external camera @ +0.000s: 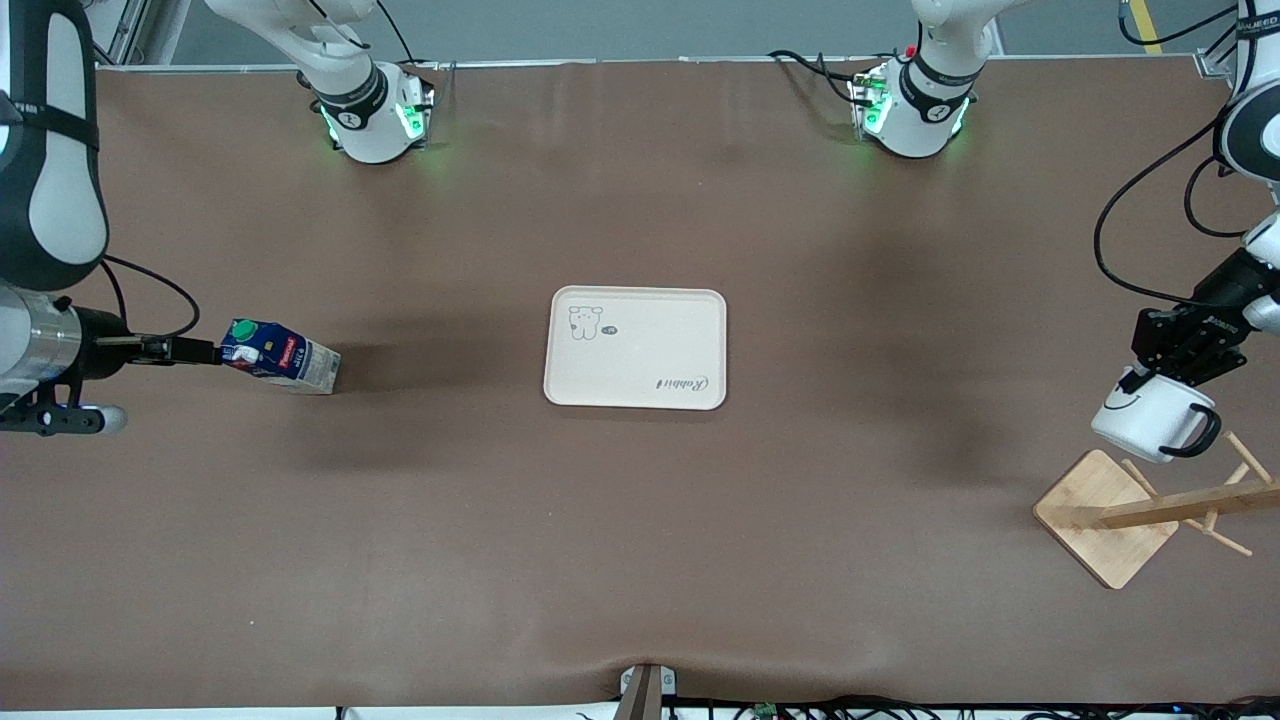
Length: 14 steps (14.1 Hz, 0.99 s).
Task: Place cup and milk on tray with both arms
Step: 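Lift the mug off the stand with the left gripper toward the tray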
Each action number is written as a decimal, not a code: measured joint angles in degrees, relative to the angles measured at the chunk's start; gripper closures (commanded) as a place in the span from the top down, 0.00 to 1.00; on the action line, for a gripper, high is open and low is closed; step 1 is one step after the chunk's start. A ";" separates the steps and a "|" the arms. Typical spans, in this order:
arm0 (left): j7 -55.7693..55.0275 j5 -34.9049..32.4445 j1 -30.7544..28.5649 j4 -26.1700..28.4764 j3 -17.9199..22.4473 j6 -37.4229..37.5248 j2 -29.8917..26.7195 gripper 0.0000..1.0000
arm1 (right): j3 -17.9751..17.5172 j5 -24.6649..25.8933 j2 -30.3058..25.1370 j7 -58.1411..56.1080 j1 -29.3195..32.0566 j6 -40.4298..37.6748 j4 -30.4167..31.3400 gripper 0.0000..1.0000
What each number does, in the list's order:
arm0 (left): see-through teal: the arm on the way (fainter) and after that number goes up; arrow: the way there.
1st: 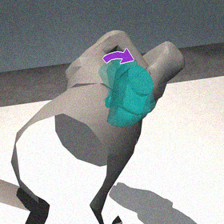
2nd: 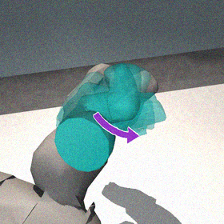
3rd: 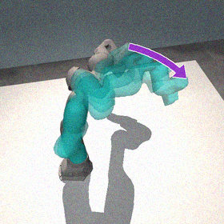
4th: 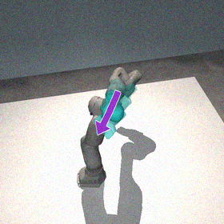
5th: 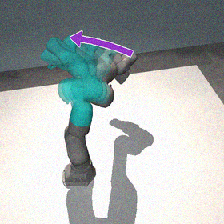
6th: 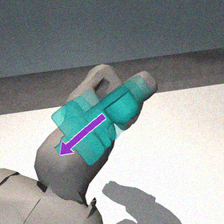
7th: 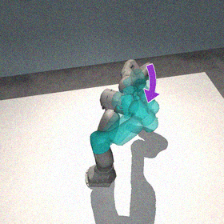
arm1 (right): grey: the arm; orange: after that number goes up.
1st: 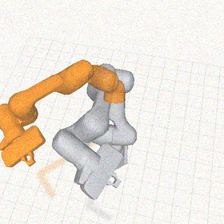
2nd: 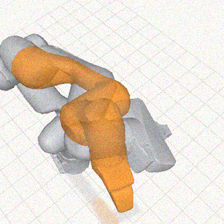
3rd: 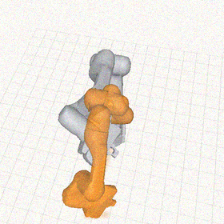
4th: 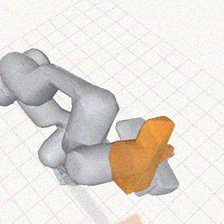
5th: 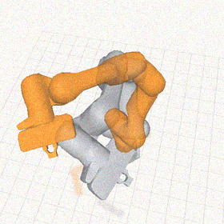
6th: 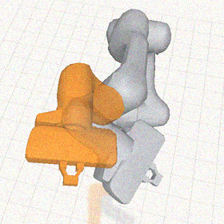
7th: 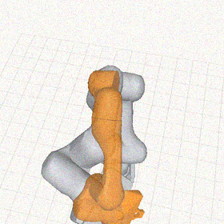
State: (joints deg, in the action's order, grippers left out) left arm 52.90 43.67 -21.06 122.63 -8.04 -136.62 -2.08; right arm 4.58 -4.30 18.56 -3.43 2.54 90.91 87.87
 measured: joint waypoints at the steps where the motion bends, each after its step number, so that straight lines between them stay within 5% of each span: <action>1: -2.50 -1.90 -0.02 0.09 -0.67 0.70 -0.67 0.00 | 0.02 0.00 0.31 1.74 0.08 0.01 -0.01 1.00; 5: -17.91 -13.65 0.05 -0.02 -6.06 2.28 -2.58 0.00 | -0.26 0.00 0.36 5.77 0.04 0.25 -0.31 1.00; 8: -34.27 -21.51 0.30 -1.51 -13.80 3.62 -2.32 0.00 | -0.17 0.01 0.44 6.52 0.07 0.31 -0.27 1.00; 14: -58.76 -31.67 2.22 -11.54 -29.10 8.56 6.55 0.00 | 0.04 0.37 0.98 6.37 0.57 8.95 4.95 1.00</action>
State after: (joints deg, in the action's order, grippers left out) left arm -5.86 12.00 -18.83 111.10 -37.14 -128.06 4.48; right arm 4.62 -3.93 19.54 2.93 3.11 99.86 92.82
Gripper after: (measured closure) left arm 0.916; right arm 0.000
